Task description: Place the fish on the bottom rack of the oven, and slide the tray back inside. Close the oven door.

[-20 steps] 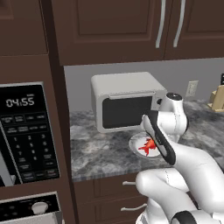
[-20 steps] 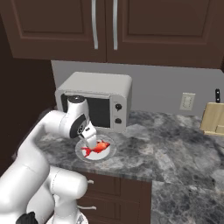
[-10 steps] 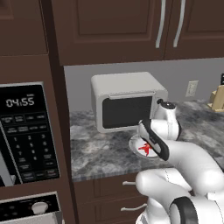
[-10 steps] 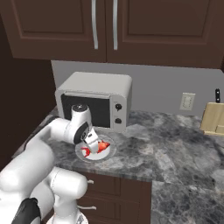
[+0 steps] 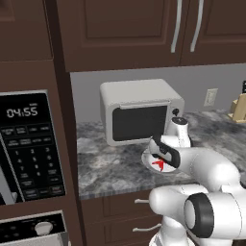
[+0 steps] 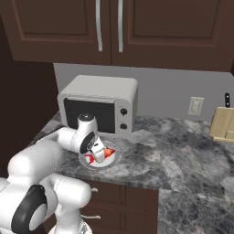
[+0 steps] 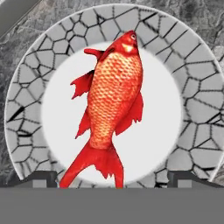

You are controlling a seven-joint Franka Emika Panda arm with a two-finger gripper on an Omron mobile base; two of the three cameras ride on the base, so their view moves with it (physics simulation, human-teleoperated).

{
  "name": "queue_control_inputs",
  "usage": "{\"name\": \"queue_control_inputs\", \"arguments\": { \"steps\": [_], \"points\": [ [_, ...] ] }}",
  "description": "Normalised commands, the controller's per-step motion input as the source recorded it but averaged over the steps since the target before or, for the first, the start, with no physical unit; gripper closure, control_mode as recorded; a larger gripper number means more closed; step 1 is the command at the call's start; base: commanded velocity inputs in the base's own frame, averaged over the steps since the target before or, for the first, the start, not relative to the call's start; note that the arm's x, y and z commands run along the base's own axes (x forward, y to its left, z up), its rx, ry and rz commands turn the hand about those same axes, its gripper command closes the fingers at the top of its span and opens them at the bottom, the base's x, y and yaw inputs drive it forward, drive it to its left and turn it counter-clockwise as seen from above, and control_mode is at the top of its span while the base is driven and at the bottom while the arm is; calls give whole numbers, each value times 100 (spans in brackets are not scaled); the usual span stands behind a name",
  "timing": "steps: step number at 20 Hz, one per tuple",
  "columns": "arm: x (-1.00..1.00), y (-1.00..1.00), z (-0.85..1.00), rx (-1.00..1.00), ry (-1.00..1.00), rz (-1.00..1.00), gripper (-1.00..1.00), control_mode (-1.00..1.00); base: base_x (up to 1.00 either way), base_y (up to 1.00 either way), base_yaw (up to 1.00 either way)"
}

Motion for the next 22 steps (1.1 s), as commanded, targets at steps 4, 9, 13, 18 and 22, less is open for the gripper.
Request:
{"name": "queue_control_inputs", "arguments": {
  "steps": [4, 9, 13, 18, 22],
  "points": [
    [33, 0, -18, 0, 2, 0, -100, -100, 0, 0, 0],
    [30, -6, -15, 1, 1, 0, -100, -100, 0, 0, 0],
    [11, -17, -20, 2, 0, 0, -100, -100, 0, 0, 0],
    [22, -3, -28, 0, 0, 0, -100, -100, 0, 0, 0],
    [31, 0, -36, 0, 0, 0, -100, -100, 0, 0, 0]
  ]
}}
